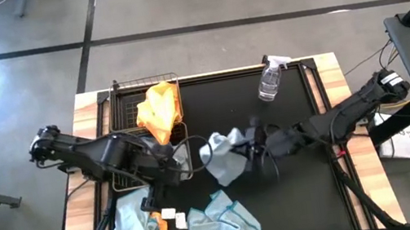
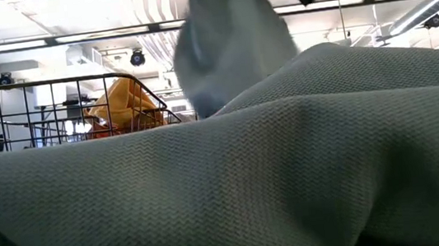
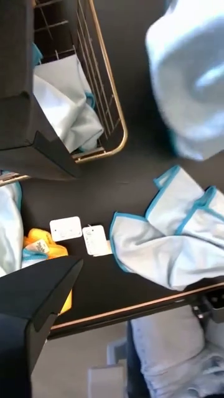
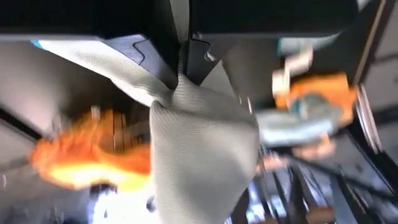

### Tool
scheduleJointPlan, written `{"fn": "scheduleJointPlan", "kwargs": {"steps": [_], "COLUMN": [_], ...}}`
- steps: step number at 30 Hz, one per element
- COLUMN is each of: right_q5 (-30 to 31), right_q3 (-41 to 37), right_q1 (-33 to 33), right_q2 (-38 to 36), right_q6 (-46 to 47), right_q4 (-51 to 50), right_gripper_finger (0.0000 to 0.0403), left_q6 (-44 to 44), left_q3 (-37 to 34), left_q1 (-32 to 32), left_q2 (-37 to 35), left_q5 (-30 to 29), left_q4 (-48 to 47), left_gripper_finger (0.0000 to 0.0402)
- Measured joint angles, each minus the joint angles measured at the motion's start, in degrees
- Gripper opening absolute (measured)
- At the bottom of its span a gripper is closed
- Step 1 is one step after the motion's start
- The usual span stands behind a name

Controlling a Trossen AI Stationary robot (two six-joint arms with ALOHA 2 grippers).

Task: Sort microfiber towel by color & place in baskets
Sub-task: Put the right blue microfiber towel into the bottom wire basket

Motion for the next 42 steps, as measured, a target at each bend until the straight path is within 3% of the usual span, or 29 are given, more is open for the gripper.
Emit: {"fn": "scheduleJointPlan", "kwargs": {"steps": [4,11,19,23,30,36,42], "right_q5": [-3.4,-3.8,-13.9,-19.4,-31.2,-31.9,-31.9], "right_q3": [0.0,0.0,0.1,4.1,18.2,30.3,37.0], "right_q1": [-3.7,-7.6,-12.3,-14.4,-14.8,-15.5,-16.2], "right_q2": [0.1,1.5,7.7,11.6,21.1,25.5,27.8], "right_q6": [-5.0,-11.1,-9.5,-8.0,-9.0,-13.1,-15.3], "right_q4": [9.4,26.9,40.2,40.4,37.9,23.2,21.6], "right_gripper_finger": [0.0013,0.0013,0.0013,0.0013,0.0013,0.0013,0.0013], "left_q6": [-1.2,-2.1,-2.2,-2.2,-2.2,-3.7,-6.3], "left_q3": [0.0,0.0,0.0,0.0,0.0,0.0,0.0], "left_q1": [-0.1,-0.1,-0.2,-0.2,-0.2,-0.8,-2.5], "left_q2": [-2.6,-6.4,-8.9,-9.7,-10.9,-11.1,-11.1], "left_q5": [-0.3,-3.3,-4.8,-4.8,-4.8,-4.8,-4.8], "left_q4": [0.0,0.0,0.1,0.1,0.1,-1.7,-3.5], "left_gripper_finger": [0.0194,0.0194,0.0194,0.0194,0.0194,0.0194,0.0194]}}
